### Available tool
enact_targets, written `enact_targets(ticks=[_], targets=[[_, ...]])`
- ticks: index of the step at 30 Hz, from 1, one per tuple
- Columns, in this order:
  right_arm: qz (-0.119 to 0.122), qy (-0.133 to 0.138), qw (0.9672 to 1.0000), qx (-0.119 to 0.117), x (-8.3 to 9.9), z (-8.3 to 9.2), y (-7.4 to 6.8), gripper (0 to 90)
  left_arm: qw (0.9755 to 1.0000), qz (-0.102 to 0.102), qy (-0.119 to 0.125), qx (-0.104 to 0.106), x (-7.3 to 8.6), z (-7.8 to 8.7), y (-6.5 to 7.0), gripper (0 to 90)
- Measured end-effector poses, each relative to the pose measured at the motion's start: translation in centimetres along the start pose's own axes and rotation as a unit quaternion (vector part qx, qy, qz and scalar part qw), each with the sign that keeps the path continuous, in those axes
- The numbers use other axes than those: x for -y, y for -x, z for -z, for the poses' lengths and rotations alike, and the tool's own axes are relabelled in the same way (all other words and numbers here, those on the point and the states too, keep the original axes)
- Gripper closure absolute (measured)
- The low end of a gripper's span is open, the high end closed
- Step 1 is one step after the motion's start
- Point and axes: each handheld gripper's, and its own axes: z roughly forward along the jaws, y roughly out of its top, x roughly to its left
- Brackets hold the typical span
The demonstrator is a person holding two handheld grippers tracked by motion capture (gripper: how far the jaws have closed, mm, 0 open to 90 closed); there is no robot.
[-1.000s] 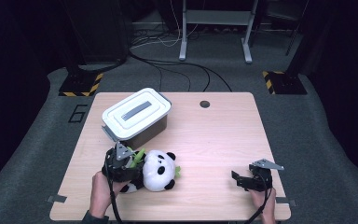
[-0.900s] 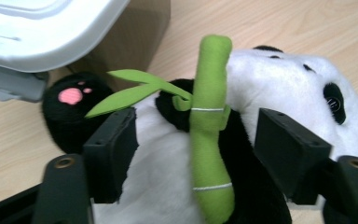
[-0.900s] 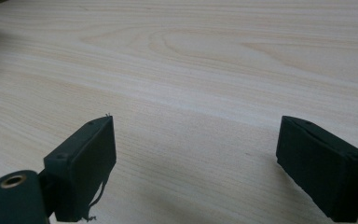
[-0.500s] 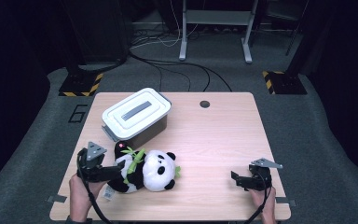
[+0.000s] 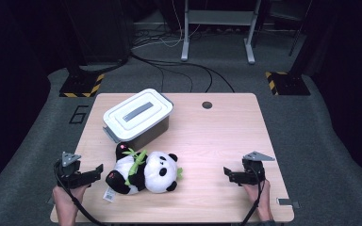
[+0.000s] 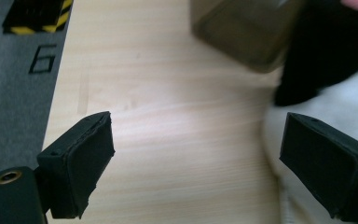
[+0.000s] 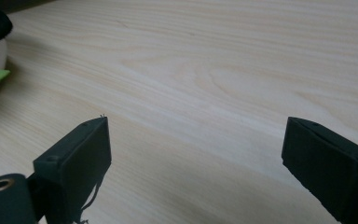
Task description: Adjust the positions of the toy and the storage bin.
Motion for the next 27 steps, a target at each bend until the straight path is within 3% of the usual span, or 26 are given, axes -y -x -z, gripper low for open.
enact_targets(ticks=[1, 5, 9, 19, 26, 27], targets=[[0.005, 0.0, 1.0, -0.004, -0.7, -0.2, -0.4, 7.1, 0.9998, 0.012, -0.017, 0.002, 1.0, -1.3, -0.7, 9.0], [0.013, 0.0, 0.9999, -0.011, -1.7, -0.7, -1.0, 7.1, 0.999, 0.023, -0.038, 0.003, 2.5, -3.0, -1.3, 9.0], [0.024, 0.0, 0.9995, -0.022, -3.4, -1.3, -1.6, 7.1, 0.9986, 0.032, -0.042, 0.001, 3.7, -4.1, -1.6, 8.8], [0.054, 0.003, 0.9976, -0.045, -8.3, -3.4, -3.6, 7.0, 0.9994, 0.001, -0.016, -0.031, 4.2, -4.9, -0.7, 6.5], [0.082, 0.005, 0.9947, -0.061, -12.3, -5.5, -5.4, 7.3, 0.9994, -0.001, -0.018, -0.028, 4.2, -4.9, -0.6, 5.9], [0.086, 0.006, 0.994, -0.067, -13.5, -6.1, -6.0, 7.3, 0.9995, -0.002, -0.018, -0.028, 4.2, -4.9, -0.6, 5.9]])
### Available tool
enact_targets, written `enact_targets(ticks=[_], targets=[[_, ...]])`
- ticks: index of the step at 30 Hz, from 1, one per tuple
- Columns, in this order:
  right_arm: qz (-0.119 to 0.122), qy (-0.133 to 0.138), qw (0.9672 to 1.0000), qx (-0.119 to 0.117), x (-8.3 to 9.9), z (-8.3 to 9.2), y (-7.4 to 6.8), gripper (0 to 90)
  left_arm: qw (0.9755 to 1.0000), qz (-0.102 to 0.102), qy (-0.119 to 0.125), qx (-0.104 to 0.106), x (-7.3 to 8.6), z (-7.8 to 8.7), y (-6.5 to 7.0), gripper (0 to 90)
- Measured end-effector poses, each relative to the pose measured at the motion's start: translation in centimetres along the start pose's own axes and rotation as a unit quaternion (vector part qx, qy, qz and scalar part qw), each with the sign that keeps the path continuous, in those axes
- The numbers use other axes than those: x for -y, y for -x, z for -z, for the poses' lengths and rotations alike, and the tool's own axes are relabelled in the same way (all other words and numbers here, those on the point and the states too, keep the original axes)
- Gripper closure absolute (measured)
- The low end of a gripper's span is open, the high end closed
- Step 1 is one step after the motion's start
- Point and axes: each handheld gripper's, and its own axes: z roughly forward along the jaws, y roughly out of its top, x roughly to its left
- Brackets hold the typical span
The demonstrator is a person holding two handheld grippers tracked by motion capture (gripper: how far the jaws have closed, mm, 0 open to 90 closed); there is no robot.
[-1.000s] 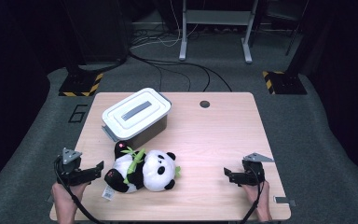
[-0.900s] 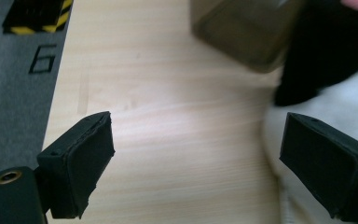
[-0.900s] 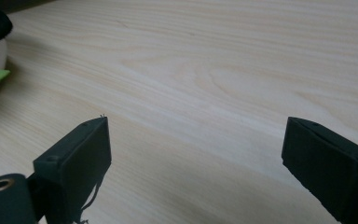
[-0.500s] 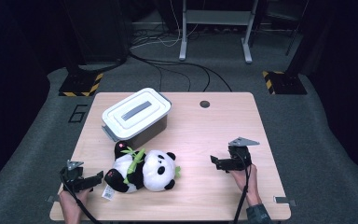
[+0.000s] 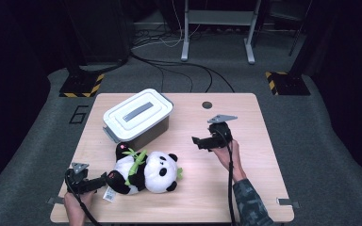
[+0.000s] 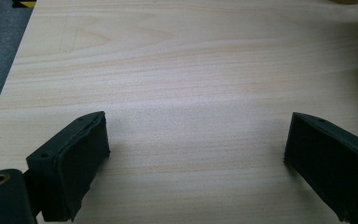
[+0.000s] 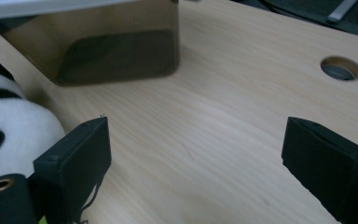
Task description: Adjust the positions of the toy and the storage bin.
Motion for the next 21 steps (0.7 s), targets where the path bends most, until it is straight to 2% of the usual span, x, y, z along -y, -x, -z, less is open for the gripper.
enact_targets(ticks=[2, 5, 6, 11, 17, 21], targets=[[0.002, 0.001, 1.0, -0.001, -0.5, -0.3, -0.1, 7.1, 1.0, 0.0, 0.002, -0.001, 0.0, 0.0, 0.0, 5.9], [0.013, 0.006, 0.9999, -0.008, -2.6, -1.5, -0.5, 7.4, 1.0, -0.001, 0.002, 0.0, 0.0, 0.0, 0.0, 5.9], [0.017, 0.008, 0.9998, -0.012, -3.8, -2.3, -0.8, 7.9, 1.0, -0.003, 0.001, 0.001, 0.0, 0.0, 0.0, 5.9], [0.023, 0.01, 0.9996, -0.017, -6.0, -3.9, -1.3, 8.4, 1.0, -0.007, 0.0, 0.004, 0.0, 0.0, 0.0, 5.9], [0.04, 0.001, 0.9992, -0.002, -9.1, -6.8, -1.8, 13.8, 0.9999, -0.011, 0.0, 0.008, 0.0, 0.0, 0.0, 5.9], [0.033, -0.005, 0.9994, 0.004, -9.9, -8.0, -1.8, 15.9, 0.9999, -0.01, 0.003, 0.007, 0.0, -0.1, 0.1, 5.9]])
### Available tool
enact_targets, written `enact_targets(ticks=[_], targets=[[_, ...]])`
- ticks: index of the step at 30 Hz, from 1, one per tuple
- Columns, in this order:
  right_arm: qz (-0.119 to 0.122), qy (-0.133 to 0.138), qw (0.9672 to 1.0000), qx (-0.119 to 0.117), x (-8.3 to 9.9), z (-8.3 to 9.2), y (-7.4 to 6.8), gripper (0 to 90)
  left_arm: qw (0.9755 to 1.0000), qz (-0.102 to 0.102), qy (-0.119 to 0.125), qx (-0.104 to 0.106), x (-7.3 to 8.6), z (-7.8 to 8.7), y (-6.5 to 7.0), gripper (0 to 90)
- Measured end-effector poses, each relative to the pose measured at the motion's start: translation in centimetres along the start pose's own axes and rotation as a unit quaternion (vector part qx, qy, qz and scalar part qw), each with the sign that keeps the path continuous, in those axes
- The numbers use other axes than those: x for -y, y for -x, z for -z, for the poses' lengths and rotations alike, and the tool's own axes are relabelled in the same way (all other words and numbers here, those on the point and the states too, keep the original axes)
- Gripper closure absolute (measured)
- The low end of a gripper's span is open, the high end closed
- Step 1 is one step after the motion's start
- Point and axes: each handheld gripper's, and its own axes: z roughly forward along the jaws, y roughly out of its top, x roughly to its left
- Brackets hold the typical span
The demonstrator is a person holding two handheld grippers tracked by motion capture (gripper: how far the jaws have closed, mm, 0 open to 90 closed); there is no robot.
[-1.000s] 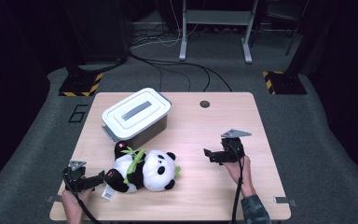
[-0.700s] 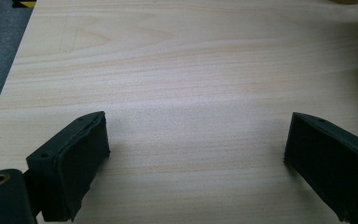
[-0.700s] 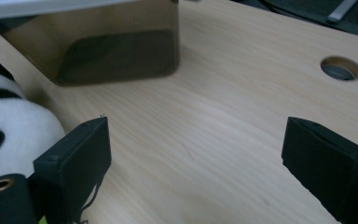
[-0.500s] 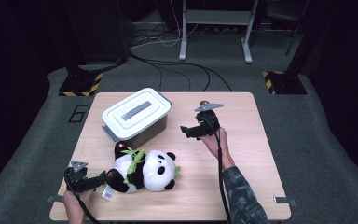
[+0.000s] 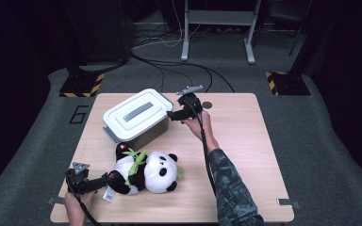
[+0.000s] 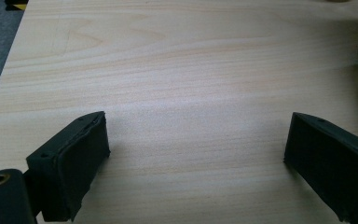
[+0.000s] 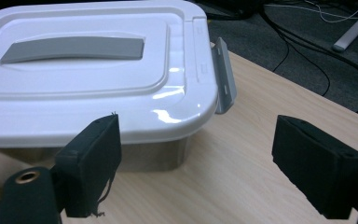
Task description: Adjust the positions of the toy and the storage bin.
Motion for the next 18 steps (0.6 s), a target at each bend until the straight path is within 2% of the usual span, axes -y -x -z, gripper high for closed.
enact_targets(ticks=[2, 4, 6, 12, 16, 17, 18], targets=[[0.002, 0.001, 1.0, 0.003, -0.4, -0.8, 0.1, 18.8, 1.0, 0.0, 0.001, 0.001, 0.0, 0.0, 0.0, 5.9], [-0.008, -0.003, 1.0, 0.002, -0.9, -1.3, 0.1, 21.7, 1.0, -0.001, 0.001, 0.002, 0.0, 0.0, 0.0, 5.9], [-0.006, -0.007, 0.9999, 0.008, -1.3, -1.8, 0.1, 26.2, 1.0, -0.002, 0.001, 0.002, 0.0, 0.0, 0.0, 5.9], [-0.002, -0.018, 0.9998, 0.008, -1.8, -3.1, 0.0, 36.9, 1.0, -0.002, 0.001, 0.003, 0.0, 0.0, 0.0, 5.9], [-0.011, -0.023, 0.9996, 0.011, -1.8, -3.9, 0.2, 49.0, 1.0, -0.002, 0.001, 0.003, 0.0, 0.0, 0.0, 5.9], [-0.014, -0.024, 0.9996, 0.006, -1.9, -3.9, 0.3, 55.3, 1.0, -0.005, -0.002, 0.003, 0.0, 0.0, 0.0, 5.9], [-0.014, -0.02, 0.9997, 0.003, -1.9, -4.0, 0.4, 56.7, 1.0, -0.005, -0.002, 0.003, 0.0, 0.0, 0.0, 5.9]])
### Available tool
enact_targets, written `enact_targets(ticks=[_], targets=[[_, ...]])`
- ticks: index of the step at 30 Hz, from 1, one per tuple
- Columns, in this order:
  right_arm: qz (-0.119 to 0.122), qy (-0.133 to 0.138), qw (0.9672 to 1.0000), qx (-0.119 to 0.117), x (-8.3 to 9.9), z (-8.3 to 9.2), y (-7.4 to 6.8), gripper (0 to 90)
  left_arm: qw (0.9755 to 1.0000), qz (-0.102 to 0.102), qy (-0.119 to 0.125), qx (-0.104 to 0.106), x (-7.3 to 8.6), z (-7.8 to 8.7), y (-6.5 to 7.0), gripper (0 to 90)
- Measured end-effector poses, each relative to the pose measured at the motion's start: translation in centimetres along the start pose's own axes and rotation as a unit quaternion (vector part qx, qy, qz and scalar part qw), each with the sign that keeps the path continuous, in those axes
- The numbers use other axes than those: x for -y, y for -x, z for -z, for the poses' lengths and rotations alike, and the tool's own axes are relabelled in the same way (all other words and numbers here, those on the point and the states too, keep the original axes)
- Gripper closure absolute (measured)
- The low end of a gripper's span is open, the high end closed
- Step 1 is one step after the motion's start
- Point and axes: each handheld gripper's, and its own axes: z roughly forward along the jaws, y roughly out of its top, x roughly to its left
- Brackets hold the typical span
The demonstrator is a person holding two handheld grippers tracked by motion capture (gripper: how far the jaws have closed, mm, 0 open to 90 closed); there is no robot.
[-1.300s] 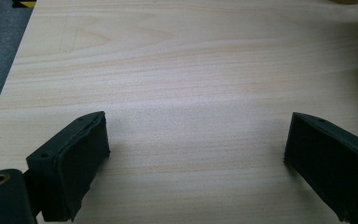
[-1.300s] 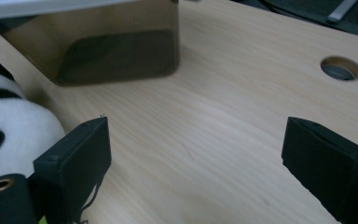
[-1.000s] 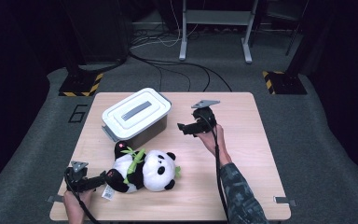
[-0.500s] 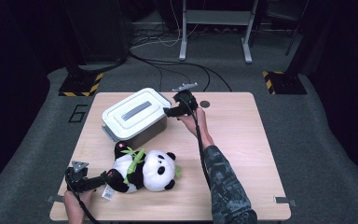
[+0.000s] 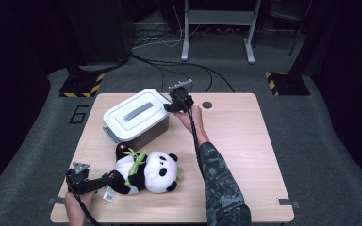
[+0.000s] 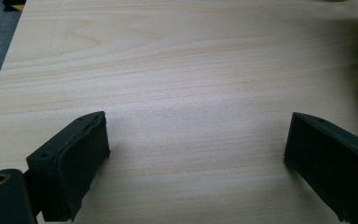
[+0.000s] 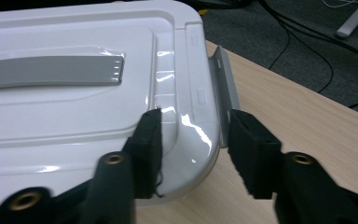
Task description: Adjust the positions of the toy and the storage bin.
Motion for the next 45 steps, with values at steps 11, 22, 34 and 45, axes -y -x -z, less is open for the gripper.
enact_targets(ticks=[11, 22, 34, 45], targets=[[-0.023, -0.009, 0.9994, 0.024, 0.0, 0.2, -0.2, 61.3, 1.0, 0.003, 0.002, 0.0, 0.0, 0.0, 0.0, 6.0], [-0.002, 0.004, 0.9997, 0.022, -0.5, 0.7, -0.8, 45.4, 1.0, 0.002, 0.002, 0.0, 0.0, 0.0, 0.0, 6.0], [0.066, -0.02, 0.9974, 0.019, -2.5, -1.7, -5.2, 42.8, 1.0, -0.001, -0.003, 0.002, 0.0, 0.1, 0.0, 6.0], [0.036, -0.02, 0.9967, 0.07, -2.9, -2.8, -4.7, 44.4, 1.0, -0.001, -0.003, 0.003, 0.0, 0.1, 0.0, 6.0]])
